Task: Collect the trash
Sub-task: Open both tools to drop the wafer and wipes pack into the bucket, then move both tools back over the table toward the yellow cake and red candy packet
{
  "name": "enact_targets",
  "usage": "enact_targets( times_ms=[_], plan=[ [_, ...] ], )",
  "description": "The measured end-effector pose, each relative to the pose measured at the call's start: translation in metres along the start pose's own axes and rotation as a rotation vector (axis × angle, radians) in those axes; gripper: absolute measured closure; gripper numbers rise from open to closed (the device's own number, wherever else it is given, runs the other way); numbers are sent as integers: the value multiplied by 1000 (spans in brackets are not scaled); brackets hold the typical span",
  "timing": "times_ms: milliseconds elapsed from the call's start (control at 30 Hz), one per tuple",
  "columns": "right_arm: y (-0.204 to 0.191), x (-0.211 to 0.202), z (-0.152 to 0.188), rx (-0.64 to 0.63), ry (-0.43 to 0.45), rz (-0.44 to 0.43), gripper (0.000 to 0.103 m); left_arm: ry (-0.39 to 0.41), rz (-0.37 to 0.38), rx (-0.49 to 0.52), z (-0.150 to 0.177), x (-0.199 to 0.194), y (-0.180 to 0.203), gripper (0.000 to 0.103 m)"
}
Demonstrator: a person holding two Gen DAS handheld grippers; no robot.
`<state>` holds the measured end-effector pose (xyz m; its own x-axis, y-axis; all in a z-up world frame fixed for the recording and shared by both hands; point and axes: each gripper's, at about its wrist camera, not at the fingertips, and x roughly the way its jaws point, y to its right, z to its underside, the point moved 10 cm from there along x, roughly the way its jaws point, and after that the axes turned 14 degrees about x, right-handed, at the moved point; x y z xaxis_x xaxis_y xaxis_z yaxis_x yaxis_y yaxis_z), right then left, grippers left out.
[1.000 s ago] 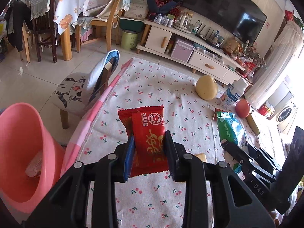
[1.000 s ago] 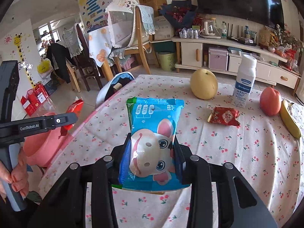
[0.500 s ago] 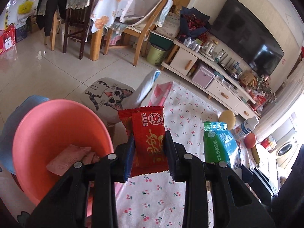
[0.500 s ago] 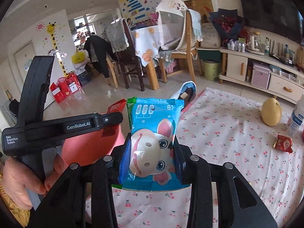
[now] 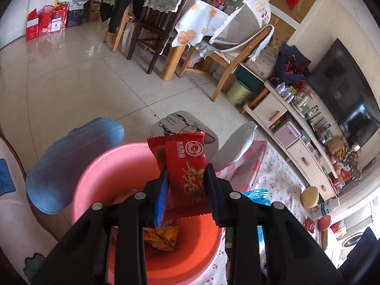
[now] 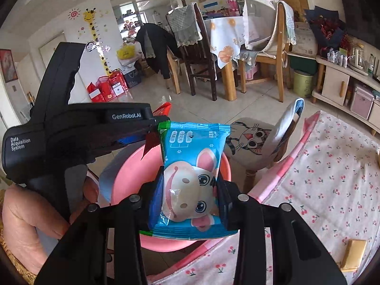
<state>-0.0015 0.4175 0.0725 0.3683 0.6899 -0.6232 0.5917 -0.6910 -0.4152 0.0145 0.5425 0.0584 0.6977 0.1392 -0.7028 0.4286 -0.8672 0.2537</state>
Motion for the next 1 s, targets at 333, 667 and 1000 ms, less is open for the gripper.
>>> enact_targets(
  times_ms=[333, 667, 1000],
  plan=[
    [-6, 34, 25, -5, -59, 16, 41, -50, -71, -63, 2, 16, -42, 61],
    [47, -32, 11, 11, 120, 152, 14, 154, -226, 227, -28, -20, 1, 7],
    [87, -76, 12, 38, 173, 225, 13, 195, -196, 400, -23, -33, 64, 4]
  ],
)
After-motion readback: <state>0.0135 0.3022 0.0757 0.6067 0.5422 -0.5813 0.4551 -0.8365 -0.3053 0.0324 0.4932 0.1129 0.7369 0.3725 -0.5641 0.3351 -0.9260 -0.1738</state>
